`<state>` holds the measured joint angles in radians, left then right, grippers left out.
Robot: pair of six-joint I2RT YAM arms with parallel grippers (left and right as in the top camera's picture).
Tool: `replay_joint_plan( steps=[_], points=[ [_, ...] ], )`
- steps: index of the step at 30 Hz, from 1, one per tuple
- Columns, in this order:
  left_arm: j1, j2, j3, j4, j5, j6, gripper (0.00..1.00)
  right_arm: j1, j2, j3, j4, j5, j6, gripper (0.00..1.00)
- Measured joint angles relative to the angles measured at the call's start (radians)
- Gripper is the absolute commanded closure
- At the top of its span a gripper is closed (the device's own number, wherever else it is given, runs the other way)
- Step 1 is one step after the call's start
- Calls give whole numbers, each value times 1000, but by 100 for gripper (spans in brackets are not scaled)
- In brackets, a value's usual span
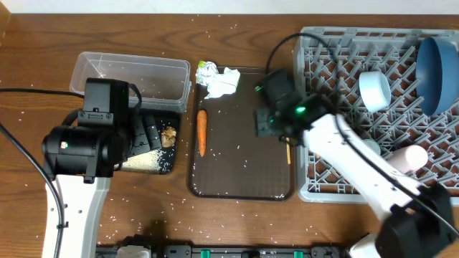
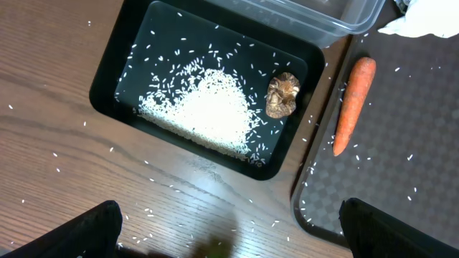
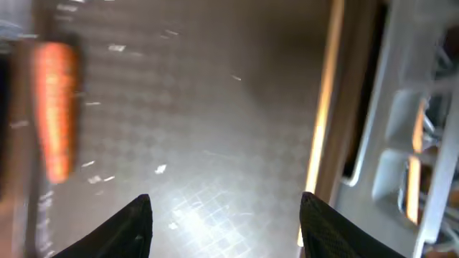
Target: Sort waste into correct bins and load items into the dishwasher rack
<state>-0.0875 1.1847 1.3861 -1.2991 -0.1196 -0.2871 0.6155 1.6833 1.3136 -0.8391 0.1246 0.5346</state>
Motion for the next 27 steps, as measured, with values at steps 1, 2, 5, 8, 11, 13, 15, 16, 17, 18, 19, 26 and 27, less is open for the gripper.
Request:
replay_joint_plan(
  steps=[1, 2, 5, 8, 11, 13, 15, 16, 17, 18, 19, 26, 27],
  points=[
    [0, 0, 0, 0, 0, 0, 2, 8, 31, 0, -8, 37, 35, 40],
    [0, 0, 0, -1, 0, 0, 2, 10, 58, 0, -7, 64, 58, 40],
    [0, 0, 0, 0, 0, 0, 2, 2, 147, 0, 23, 115, 106, 40],
    [0, 0, 0, 0, 0, 0, 2, -23, 227, 0, 74, 129, 113, 40],
    [0, 0, 0, 0, 0, 0, 2, -45, 278, 0, 100, 142, 114, 40],
    [0, 0, 0, 0, 0, 0, 2, -54, 293, 0, 102, 146, 118, 40],
    [0, 0, 0, 0, 0, 0, 2, -67, 306, 0, 105, 143, 121, 43],
    [0, 0, 0, 0, 0, 0, 2, -75, 311, 0, 105, 137, 124, 47],
    [0, 0, 0, 0, 0, 0, 2, -78, 314, 0, 106, 130, 127, 51],
    [0, 0, 0, 0, 0, 0, 2, -85, 316, 0, 107, 120, 127, 53],
    [0, 0, 0, 0, 0, 0, 2, -93, 319, 0, 111, 105, 132, 56],
    [0, 0, 0, 0, 0, 0, 2, -99, 332, 8, 126, 53, 122, 98],
    [0, 0, 0, 0, 0, 0, 2, -98, 334, 10, 127, 47, 121, 99]
  ],
)
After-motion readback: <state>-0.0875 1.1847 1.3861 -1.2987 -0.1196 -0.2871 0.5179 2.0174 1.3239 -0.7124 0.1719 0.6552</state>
